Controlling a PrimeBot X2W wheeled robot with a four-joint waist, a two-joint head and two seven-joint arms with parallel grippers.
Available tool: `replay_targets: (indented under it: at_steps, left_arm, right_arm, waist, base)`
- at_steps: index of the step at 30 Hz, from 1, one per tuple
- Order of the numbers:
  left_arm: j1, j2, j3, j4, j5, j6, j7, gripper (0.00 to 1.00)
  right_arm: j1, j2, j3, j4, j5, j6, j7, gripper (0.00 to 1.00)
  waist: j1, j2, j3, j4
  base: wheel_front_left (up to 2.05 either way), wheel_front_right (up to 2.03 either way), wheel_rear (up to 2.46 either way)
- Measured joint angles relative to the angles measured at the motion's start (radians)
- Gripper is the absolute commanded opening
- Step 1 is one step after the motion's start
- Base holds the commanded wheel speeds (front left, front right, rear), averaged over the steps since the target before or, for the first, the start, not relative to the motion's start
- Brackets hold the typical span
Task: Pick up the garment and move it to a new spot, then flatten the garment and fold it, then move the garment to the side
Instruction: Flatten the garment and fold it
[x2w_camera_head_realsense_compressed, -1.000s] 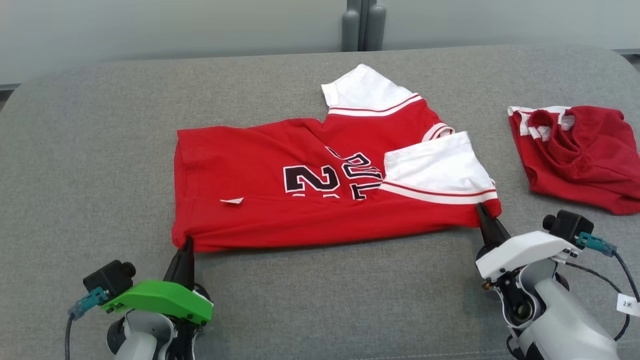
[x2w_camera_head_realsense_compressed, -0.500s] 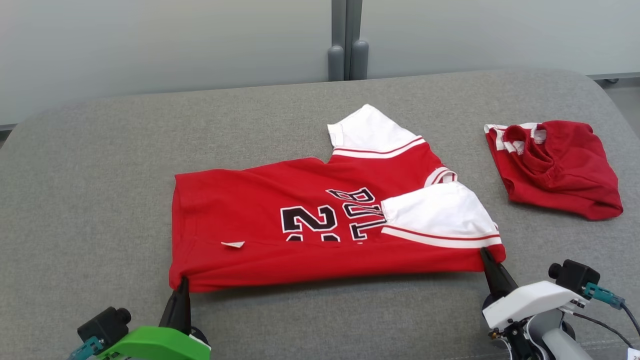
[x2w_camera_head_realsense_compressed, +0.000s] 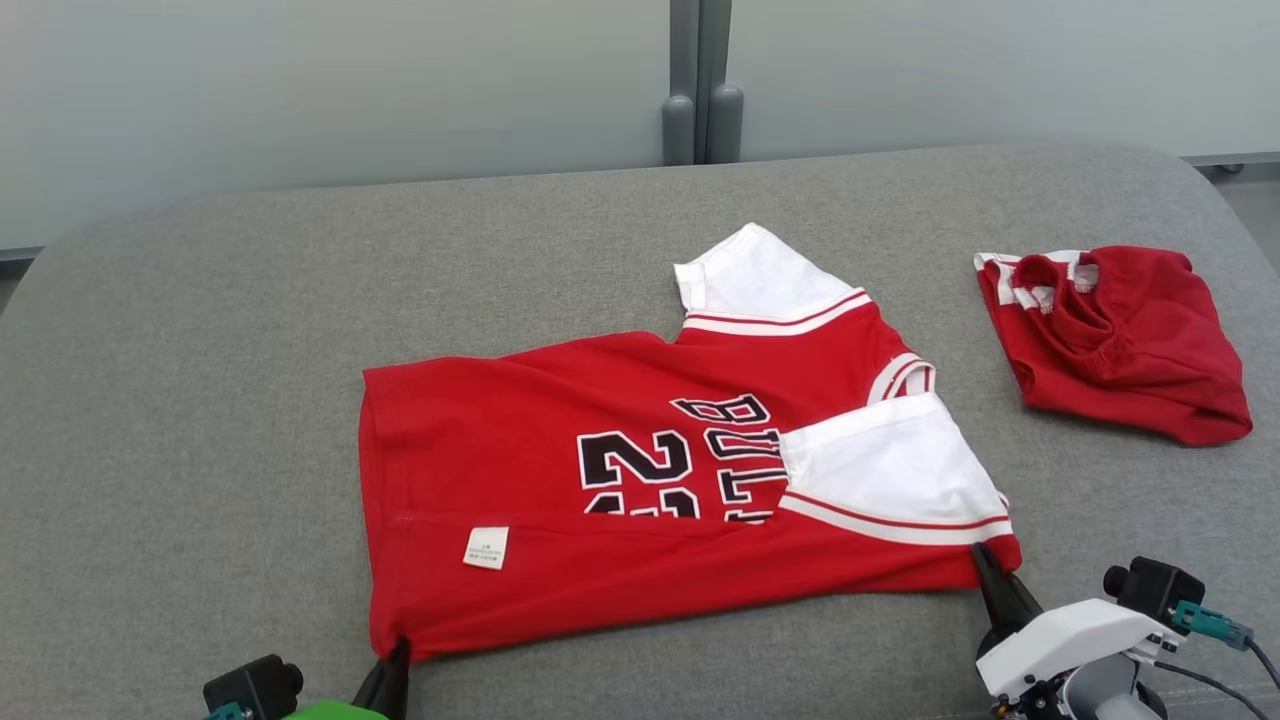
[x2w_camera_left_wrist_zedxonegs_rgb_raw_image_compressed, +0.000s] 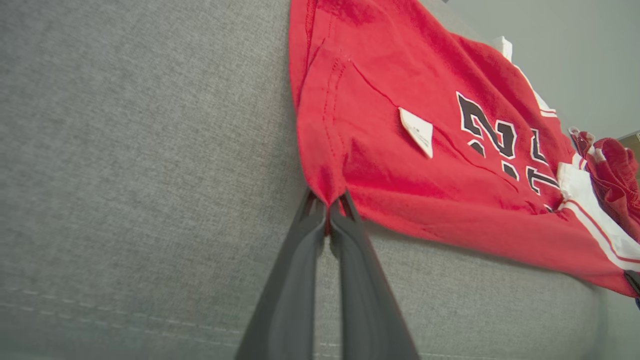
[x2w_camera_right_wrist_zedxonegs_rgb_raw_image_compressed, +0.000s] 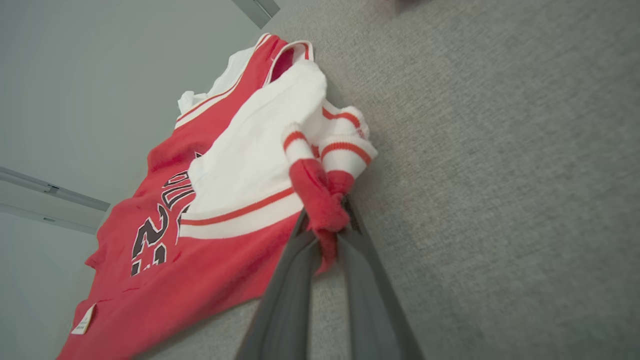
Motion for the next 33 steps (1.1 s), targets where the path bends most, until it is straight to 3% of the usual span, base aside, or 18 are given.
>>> replay_targets:
  at_steps: [1,2,3,4,5,6,11,19,25,33]
  left_arm:
    - [-0.001,0.002,-0.002,-0.001,0.005,0.005,0.008,0.00]
    - [-0.001,0.008,-0.004,-0.002,0.008,0.006,0.016,0.00]
    - [-0.001,0.013,-0.005,-0.002,0.013,0.011,0.017,0.20]
    - [-0.001,0.017,-0.004,-0.007,0.014,0.014,0.018,0.37]
    - [-0.001,0.018,-0.003,-0.013,0.014,0.014,0.018,0.66]
    - [-0.001,0.017,-0.003,-0.020,0.014,0.015,0.020,1.00]
    - [-0.001,0.029,0.025,-0.061,0.014,0.033,0.023,1.00]
    - [-0.021,0.091,0.067,-0.142,0.058,0.045,0.006,1.00]
    - [-0.154,0.112,0.023,-0.182,0.117,0.047,0.048,1.00]
    - [-0.349,0.110,-0.028,-0.127,0.153,0.049,0.157,1.00]
  right_arm:
    - [-0.001,0.000,0.001,0.004,0.000,0.000,0.006,0.00]
    - [-0.001,0.000,0.002,0.007,0.000,0.000,0.007,0.15]
    - [-0.001,0.000,0.002,0.009,0.000,-0.002,0.009,0.37]
    - [-0.001,0.000,0.003,0.011,0.000,-0.002,0.009,0.71]
    - [-0.001,0.000,0.003,0.011,0.000,-0.003,0.009,1.00]
    - [-0.001,-0.001,0.002,0.011,0.000,-0.003,0.009,1.00]
    - [0.001,-0.032,-0.005,0.006,-0.007,-0.016,0.009,1.00]
    - [-0.011,-0.134,-0.015,-0.062,-0.080,-0.044,0.004,1.00]
    - [-0.138,-0.196,0.012,-0.171,-0.157,-0.045,0.010,1.00]
    - [-0.307,-0.261,0.090,-0.258,-0.249,-0.043,0.119,1.00]
  waist:
    - [0.0000,0.0000,0.001,0.001]
    - [0.0000,0.0000,0.001,0.001]
    - [0.0000,0.0000,0.002,0.002]
    - [0.0000,0.0000,0.003,0.002]
    - [0.0000,0.0000,0.004,0.003]
    - [0.0000,0.0000,0.005,0.003]
    - [0.0000,0.0000,0.020,0.002]
    - [0.0000,0.0000,0.045,-0.015]
    - [0.0000,0.0000,0.073,-0.027]
    - [0.0000,0.0000,0.140,-0.034]
  base:
    - [0.00,0.00,0.00]
    - [0.00,0.00,0.00]
    - [0.00,0.00,0.00]
    - [0.00,0.00,0.00]
    - [0.00,0.00,0.00]
    - [0.00,0.00,0.00]
    - [0.00,0.00,0.00]
    - [0.00,0.00,0.00]
    - [0.00,0.00,0.00]
    - [0.00,0.00,0.00]
